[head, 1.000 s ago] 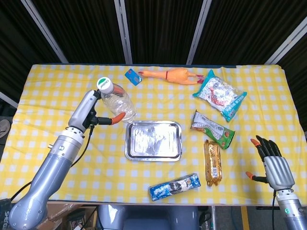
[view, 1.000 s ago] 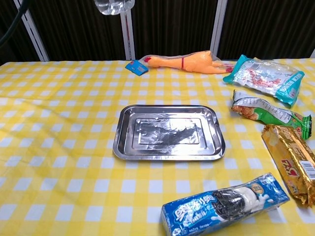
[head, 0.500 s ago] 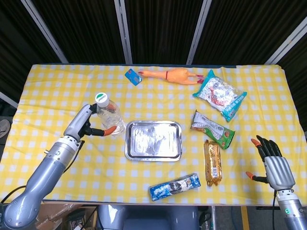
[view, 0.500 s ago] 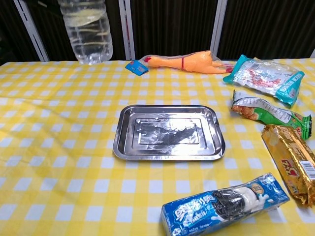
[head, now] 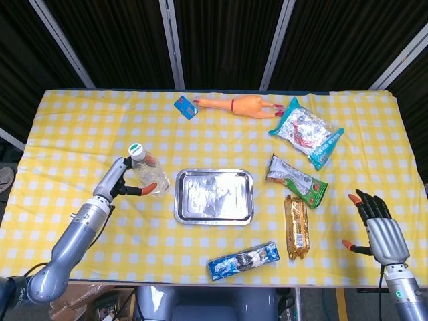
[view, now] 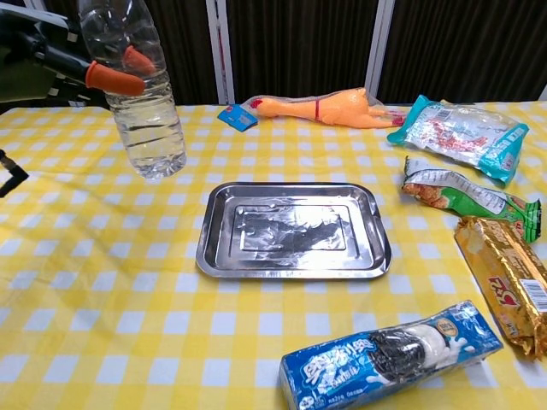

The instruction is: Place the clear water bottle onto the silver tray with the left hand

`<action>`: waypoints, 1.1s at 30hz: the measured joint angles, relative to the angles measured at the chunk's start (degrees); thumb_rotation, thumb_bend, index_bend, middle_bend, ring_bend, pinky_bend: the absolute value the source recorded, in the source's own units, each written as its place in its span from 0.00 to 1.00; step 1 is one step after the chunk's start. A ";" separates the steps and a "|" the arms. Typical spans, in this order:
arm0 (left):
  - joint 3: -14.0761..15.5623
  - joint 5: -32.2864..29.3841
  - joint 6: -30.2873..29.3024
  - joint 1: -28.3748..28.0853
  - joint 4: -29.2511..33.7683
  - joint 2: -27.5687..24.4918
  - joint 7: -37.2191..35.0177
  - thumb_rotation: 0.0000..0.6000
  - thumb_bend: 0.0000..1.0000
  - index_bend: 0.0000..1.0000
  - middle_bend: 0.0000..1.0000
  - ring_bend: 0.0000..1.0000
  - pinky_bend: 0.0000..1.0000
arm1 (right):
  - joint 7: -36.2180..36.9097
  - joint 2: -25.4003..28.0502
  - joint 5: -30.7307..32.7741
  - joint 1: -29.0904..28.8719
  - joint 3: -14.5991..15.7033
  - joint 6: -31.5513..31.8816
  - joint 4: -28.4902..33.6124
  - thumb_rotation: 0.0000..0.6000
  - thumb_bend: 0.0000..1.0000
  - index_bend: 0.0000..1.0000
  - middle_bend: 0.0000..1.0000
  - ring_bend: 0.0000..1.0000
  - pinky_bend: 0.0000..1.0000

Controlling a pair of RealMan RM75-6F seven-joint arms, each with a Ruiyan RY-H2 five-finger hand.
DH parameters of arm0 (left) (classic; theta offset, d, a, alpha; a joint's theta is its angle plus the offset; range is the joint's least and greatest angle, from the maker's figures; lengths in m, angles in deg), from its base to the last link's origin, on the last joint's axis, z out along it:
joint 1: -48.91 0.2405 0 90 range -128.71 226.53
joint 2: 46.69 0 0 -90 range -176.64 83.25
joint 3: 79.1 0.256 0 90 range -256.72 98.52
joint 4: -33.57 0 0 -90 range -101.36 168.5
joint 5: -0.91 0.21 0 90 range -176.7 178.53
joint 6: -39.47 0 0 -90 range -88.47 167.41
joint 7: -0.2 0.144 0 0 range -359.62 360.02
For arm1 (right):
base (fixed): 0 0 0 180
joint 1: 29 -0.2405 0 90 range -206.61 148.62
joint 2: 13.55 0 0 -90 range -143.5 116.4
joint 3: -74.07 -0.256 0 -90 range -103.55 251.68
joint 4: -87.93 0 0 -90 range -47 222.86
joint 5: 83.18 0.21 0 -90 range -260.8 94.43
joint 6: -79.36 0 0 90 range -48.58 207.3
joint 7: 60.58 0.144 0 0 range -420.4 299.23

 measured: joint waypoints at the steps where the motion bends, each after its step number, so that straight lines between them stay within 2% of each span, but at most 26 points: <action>1: 0.08 0.37 -0.08 -0.21 -0.09 0.64 0.08 1.00 0.48 0.55 0.57 0.13 0.17 | -0.05 -0.04 -0.06 -0.01 0.03 0.00 0.01 1.00 0.05 0.11 0.00 0.04 0.00; 9: -0.48 -1.93 -2.57 -5.18 -1.04 6.11 3.01 1.00 0.49 0.55 0.57 0.13 0.17 | 0.02 -0.01 -0.13 -0.02 0.05 0.05 -0.01 1.00 0.05 0.11 0.00 0.04 0.00; 20: -2.52 -7.73 -7.62 -13.83 -4.85 17.75 7.74 1.00 0.49 0.55 0.57 0.13 0.17 | 1.00 0.25 -0.20 -0.01 -0.02 0.20 -0.38 1.00 0.05 0.11 0.00 0.04 0.00; 22: -2.54 -8.29 -7.73 -14.31 -5.14 18.47 8.17 1.00 0.49 0.55 0.57 0.13 0.17 | 1.08 0.28 -0.23 0.00 -0.02 0.26 -0.37 1.00 0.05 0.11 0.00 0.04 0.00; 27: -1.95 -8.52 -9.07 -13.98 -4.45 17.07 9.90 1.00 0.49 0.55 0.57 0.13 0.17 | 1.19 0.30 -0.45 0.02 0.06 0.35 -0.31 1.00 0.05 0.11 0.00 0.04 0.00; 33: -0.98 -7.47 -9.78 -10.45 -0.72 10.36 10.36 1.00 0.49 0.55 0.57 0.13 0.17 | 0.95 0.34 -0.65 0.01 0.17 0.41 -0.08 1.00 0.05 0.11 0.00 0.04 0.00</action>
